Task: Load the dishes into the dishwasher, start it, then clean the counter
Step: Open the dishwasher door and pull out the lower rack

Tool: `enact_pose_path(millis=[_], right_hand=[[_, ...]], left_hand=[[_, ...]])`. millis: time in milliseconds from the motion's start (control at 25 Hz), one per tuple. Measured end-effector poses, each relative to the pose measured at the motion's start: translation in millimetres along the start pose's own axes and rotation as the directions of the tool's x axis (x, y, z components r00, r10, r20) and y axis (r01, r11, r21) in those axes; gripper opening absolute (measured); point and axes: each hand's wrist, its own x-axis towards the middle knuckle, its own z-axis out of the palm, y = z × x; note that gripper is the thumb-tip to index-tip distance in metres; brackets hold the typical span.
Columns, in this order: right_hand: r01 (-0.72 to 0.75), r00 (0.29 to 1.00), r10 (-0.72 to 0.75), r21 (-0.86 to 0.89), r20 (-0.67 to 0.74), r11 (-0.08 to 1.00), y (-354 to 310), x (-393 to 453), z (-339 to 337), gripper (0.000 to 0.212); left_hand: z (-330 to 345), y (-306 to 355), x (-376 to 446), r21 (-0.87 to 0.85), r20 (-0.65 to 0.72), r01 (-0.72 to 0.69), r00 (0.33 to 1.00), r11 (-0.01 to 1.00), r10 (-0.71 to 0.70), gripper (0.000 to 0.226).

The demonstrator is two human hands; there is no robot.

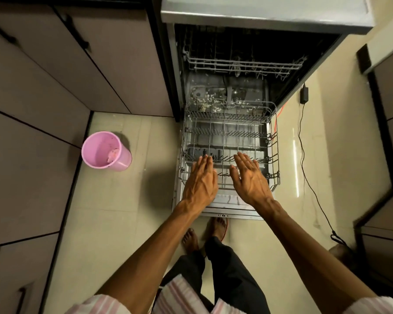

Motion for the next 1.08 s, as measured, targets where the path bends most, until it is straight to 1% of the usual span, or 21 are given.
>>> enact_pose_path(millis=[160,280,400,560,680,760,880,1080], right_hand=[[0.034,0.999,-0.035,-0.007,-0.023,0.999,-22,-27,-18,0.061],[0.052,0.998,-0.052,-0.002,-0.022,0.999,-36,-43,-27,0.060],[0.089,0.995,-0.088,0.006,-0.040,0.996,-49,-57,-36,0.065],[0.124,0.988,-0.122,0.011,-0.096,0.992,-58,-68,-45,0.063],[0.132,0.985,-0.128,0.034,-0.119,0.991,-61,-74,-53,0.060],[0.142,0.983,-0.134,0.050,-0.127,0.989,-63,-75,-58,0.064],[0.168,0.977,-0.159,0.051,-0.142,0.985,-64,-75,-64,0.073],[0.233,0.965,-0.229,0.019,-0.130,0.972,-68,-65,-73,0.072]], left_hand=[[-21,8,-31,-0.045,-0.027,0.030,0.999,0.999,-0.031,0.052],[-33,17,-50,-0.061,-0.045,0.023,0.999,0.998,-0.026,0.052],[-42,25,-64,-0.066,-0.050,0.011,0.999,0.998,-0.014,0.052],[-48,33,-77,-0.082,-0.059,-0.004,0.998,0.997,-0.001,0.053],[-53,39,-83,-0.098,-0.046,0.012,0.999,0.995,-0.017,0.054],[-57,42,-84,-0.116,-0.054,0.025,0.998,0.993,-0.031,0.055],[-62,44,-87,-0.153,-0.088,0.035,0.995,0.988,-0.049,0.054],[-70,38,-91,-0.254,-0.210,0.078,0.969,0.964,-0.133,0.054]])
